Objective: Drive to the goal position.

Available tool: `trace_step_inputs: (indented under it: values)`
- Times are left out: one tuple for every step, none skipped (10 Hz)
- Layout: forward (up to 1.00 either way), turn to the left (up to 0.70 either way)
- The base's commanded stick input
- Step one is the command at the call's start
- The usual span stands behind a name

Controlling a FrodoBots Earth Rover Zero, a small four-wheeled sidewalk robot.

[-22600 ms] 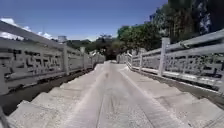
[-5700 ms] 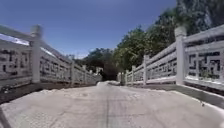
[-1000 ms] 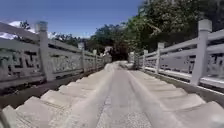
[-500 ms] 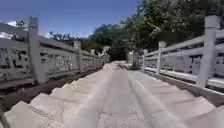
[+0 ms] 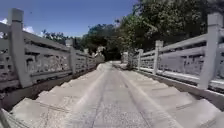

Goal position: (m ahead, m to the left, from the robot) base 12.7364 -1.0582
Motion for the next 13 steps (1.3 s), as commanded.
trace_step_inputs:
  values:
    - [0.45, 0.00]
    - [0.45, 0.00]
    - [0.45, 0.00]
    - [0.45, 0.00]
    - [0.45, 0.00]
    - [0.45, 0.00]
    - [0.45, 0.00]
    - [0.45, 0.00]
    - [0.45, 0.00]
    - [0.45, 0.00]
    - [0.45, 0.00]
    - [0.45, 0.00]
    - [0.45, 0.00]
